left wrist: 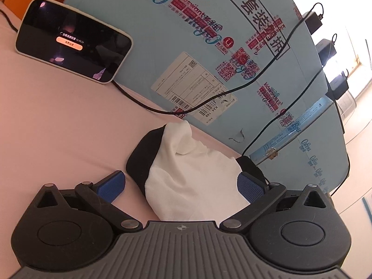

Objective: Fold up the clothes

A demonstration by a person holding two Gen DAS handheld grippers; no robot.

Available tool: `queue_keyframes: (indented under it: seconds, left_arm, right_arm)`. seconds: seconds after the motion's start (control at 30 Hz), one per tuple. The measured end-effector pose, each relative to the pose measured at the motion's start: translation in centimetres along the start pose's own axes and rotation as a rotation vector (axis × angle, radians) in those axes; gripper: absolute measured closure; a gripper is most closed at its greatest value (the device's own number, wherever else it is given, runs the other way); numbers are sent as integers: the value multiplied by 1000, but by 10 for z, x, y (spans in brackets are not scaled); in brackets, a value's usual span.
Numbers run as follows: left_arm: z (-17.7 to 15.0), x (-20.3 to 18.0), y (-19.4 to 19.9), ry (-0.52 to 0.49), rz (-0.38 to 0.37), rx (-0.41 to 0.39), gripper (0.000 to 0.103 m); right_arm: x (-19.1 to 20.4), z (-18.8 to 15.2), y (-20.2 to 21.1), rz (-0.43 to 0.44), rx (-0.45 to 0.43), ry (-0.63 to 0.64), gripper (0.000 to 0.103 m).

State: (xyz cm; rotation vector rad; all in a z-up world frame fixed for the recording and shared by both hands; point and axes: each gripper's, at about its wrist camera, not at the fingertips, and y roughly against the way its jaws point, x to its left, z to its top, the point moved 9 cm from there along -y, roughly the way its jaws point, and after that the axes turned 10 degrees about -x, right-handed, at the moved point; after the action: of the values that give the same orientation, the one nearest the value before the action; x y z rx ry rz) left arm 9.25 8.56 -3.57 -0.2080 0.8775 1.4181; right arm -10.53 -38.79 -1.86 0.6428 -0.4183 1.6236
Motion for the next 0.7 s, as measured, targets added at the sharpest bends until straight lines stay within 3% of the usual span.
queue_keyframes:
  seconds: [0.13, 0.2, 0.3, 0.47, 0.53, 0.57, 0.6, 0.7]
  left_arm:
    - [2, 6, 3, 5, 5, -40, 11]
    - [3, 10, 5, -3, 18, -58, 30]
    - [3, 16, 5, -23, 39, -75, 48]
    - [3, 18, 4, -38, 45, -90, 56]
    - [3, 23, 4, -26, 56, -90, 69]
    - [3, 27, 4, -6, 57, -89, 85]
    - [4, 31, 4, 22, 53, -87, 91]
    - [5, 42, 3, 91, 44, -85, 93]
  right_arm:
    - [-2, 0, 3, 7, -5, -14, 25]
    - [-2, 0, 5, 9, -6, -15, 25]
    - [-3, 0, 7, 13, -6, -19, 25]
    - [-2, 0, 7, 7, -3, -12, 25]
    - [-1, 0, 7, 1, -2, -4, 25]
    - [-1, 0, 8, -2, -2, 0, 25]
    - [-1, -1, 8, -4, -4, 0, 25]
    - [-1, -2, 9, -9, -10, -3, 25]
